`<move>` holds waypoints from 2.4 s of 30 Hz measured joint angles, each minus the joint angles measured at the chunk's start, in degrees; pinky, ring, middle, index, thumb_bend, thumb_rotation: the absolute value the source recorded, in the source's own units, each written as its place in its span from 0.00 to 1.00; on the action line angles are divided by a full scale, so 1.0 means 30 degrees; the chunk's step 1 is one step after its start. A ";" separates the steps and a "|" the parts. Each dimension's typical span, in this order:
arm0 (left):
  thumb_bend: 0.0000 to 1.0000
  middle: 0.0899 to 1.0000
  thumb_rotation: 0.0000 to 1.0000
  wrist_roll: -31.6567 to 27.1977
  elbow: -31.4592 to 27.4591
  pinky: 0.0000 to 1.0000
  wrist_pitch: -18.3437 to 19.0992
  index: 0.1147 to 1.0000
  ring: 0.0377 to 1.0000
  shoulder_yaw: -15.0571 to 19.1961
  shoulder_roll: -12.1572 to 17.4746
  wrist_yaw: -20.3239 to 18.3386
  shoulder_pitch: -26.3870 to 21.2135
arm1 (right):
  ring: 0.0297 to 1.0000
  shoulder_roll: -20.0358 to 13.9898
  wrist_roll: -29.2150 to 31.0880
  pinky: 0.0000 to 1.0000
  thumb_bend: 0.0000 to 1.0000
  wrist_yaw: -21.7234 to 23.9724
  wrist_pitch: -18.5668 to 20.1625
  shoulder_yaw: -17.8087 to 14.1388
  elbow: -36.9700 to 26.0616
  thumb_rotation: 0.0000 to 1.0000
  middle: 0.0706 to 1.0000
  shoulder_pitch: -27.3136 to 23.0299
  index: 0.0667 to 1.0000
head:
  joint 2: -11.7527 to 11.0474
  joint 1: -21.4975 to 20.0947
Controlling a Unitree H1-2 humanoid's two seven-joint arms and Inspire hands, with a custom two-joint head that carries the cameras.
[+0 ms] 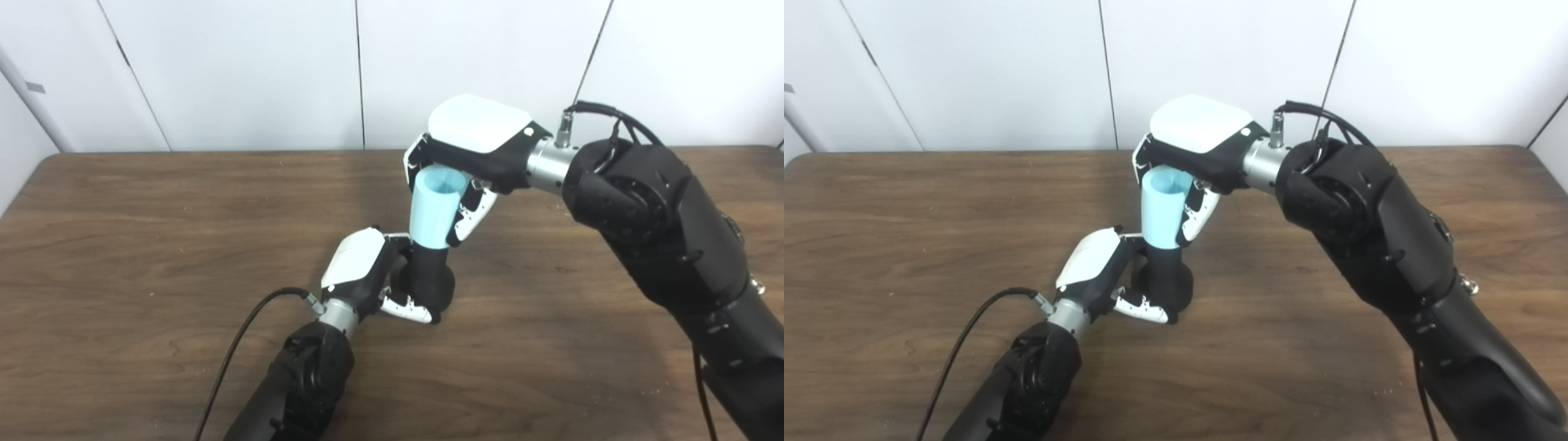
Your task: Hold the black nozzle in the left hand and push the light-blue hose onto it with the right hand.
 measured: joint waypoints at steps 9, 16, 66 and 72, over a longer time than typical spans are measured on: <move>0.52 0.62 0.04 0.0074 0.0002 1.00 0.0025 0.42 0.81 0.0055 -0.0091 -0.0001 0.0042 | 0.40 0.0139 -0.0599 0.31 0.50 -0.1158 -0.1113 0.0051 0.0533 0.00 0.45 0.0123 0.45 | -0.0117 0.0117; 0.52 0.62 0.04 0.0071 0.0003 1.00 0.0027 0.42 0.79 0.0089 -0.0123 -0.0001 0.0064 | 0.40 0.0417 -0.0645 0.31 0.50 -0.1663 -0.1479 -0.0010 0.1040 0.00 0.46 0.0118 0.45 | -0.0117 0.0059; 0.52 0.62 0.04 0.0022 0.0001 1.00 0.0022 0.41 0.80 0.0056 -0.0149 0.0017 0.0058 | 0.44 0.0463 0.1070 0.32 0.50 0.1554 0.1756 -0.0447 0.1049 0.00 0.44 -0.0679 0.44 | 0.0293 -0.0029; 0.52 0.60 0.04 0.0033 -0.0001 1.00 0.0022 0.41 0.78 0.0057 -0.0148 0.0016 0.0060 | 0.44 0.0448 0.1151 0.32 0.50 0.1539 0.2027 -0.0411 0.0964 0.00 0.45 -0.0531 0.43 | 0.0352 -0.0088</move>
